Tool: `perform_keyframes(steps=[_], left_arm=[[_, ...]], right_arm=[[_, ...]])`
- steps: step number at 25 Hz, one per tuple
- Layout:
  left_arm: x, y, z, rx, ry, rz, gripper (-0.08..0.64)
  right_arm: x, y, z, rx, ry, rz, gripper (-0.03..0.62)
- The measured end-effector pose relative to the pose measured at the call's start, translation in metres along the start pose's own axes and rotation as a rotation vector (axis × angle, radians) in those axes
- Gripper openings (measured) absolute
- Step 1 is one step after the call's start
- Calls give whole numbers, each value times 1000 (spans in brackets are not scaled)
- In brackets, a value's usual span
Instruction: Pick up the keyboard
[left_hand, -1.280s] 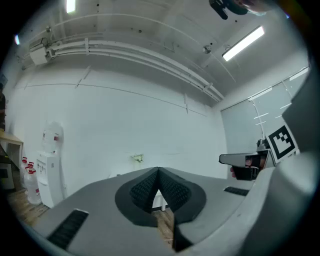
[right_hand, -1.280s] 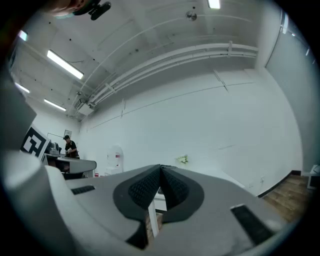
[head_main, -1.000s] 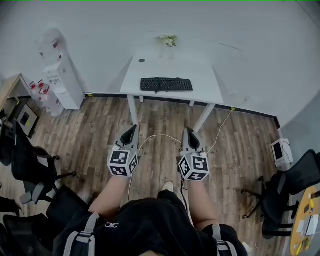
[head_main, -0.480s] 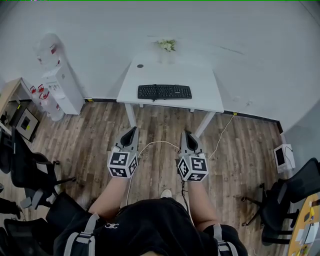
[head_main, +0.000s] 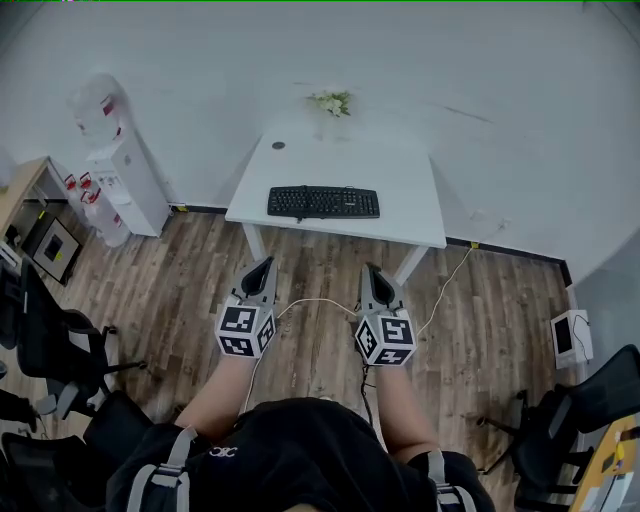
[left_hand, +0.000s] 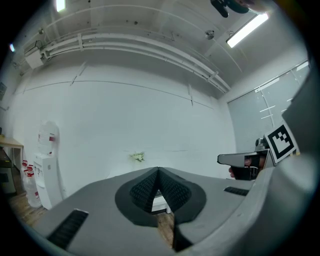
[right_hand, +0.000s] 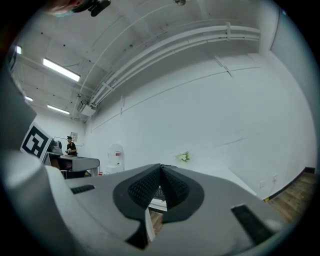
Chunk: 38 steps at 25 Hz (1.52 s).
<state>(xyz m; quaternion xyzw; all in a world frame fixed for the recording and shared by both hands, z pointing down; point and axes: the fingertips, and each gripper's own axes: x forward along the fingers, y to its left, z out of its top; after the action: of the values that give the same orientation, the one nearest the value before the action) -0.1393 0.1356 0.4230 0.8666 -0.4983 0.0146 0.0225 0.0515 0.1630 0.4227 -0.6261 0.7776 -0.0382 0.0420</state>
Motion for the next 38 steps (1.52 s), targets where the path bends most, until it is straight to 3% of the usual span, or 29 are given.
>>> perform_keyframes(steps=[9, 20, 28, 38], left_arm=[[38, -17, -12, -20, 13, 43, 0], [89, 0, -23, -22, 19, 59, 0], [154, 24, -26, -21, -4, 42, 0], [254, 89, -25, -43, -3, 59, 0]], right_arm=[[24, -41, -8, 0, 31, 49, 5], [77, -67, -18, 0, 39, 64, 5], [138, -96, -20, -13, 23, 44, 5], [253, -123, -20, -20, 35, 46, 5]])
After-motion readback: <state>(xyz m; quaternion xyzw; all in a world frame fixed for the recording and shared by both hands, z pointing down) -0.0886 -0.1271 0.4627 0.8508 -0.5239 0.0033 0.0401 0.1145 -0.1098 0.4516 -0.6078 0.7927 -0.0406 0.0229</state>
